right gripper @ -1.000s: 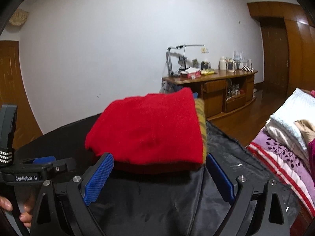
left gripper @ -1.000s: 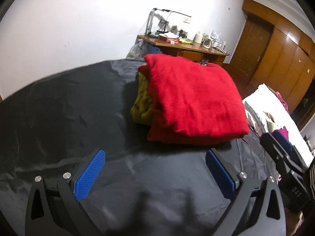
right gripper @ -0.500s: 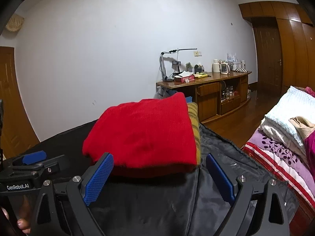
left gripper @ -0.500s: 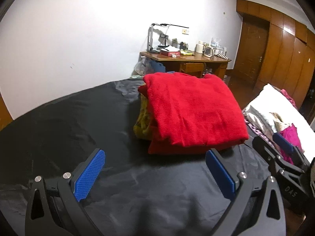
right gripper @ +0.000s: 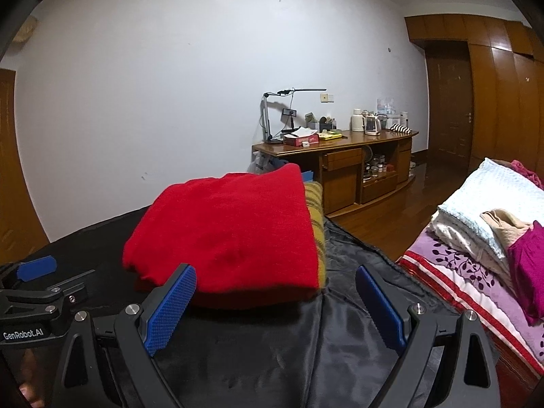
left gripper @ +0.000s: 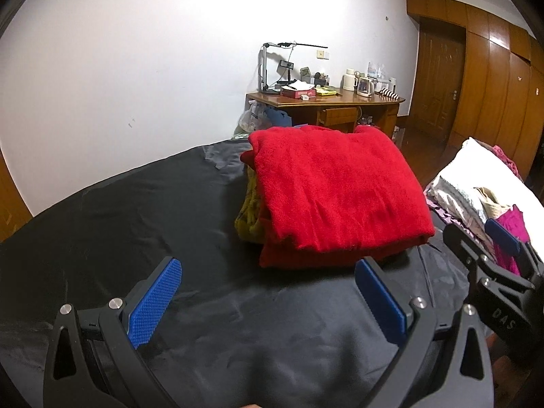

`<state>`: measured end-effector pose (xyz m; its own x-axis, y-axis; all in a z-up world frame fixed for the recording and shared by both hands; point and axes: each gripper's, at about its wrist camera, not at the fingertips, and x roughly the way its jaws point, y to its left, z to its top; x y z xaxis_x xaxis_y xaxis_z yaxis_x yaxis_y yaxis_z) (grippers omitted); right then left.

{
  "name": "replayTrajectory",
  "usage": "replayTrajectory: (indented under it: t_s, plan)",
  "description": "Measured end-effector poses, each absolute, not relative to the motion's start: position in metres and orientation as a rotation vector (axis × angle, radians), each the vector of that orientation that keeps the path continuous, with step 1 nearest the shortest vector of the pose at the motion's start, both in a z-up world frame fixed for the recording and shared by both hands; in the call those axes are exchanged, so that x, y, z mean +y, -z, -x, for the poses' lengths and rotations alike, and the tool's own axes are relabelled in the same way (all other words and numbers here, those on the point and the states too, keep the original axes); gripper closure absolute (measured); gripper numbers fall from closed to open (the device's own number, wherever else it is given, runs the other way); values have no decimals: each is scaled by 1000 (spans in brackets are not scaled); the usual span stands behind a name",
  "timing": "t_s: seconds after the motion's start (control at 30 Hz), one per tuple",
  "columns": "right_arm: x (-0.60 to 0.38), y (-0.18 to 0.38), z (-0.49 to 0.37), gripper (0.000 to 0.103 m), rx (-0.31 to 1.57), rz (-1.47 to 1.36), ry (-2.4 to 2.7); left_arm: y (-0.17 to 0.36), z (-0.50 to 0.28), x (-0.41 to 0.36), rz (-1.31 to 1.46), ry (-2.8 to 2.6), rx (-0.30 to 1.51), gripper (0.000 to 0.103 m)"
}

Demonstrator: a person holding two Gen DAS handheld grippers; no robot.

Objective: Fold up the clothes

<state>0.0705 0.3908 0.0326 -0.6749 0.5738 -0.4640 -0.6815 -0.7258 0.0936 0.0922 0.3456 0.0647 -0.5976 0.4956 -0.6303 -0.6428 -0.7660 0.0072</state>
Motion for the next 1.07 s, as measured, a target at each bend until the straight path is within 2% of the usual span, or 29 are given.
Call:
replayTrajectory:
  t_s: [0.67,0.9,1.07]
  plan:
    - [394,-34,-74,6,284,547,-2315,-81,-91,364,773,-2328,352,1]
    - [396,-50,-71,6,251,492,-2319,-93,-91,372,699,-2324,352,1]
    - [396,-41,-65,6,261,522,-2323,-83,-101,381,652,-2317,432,1]
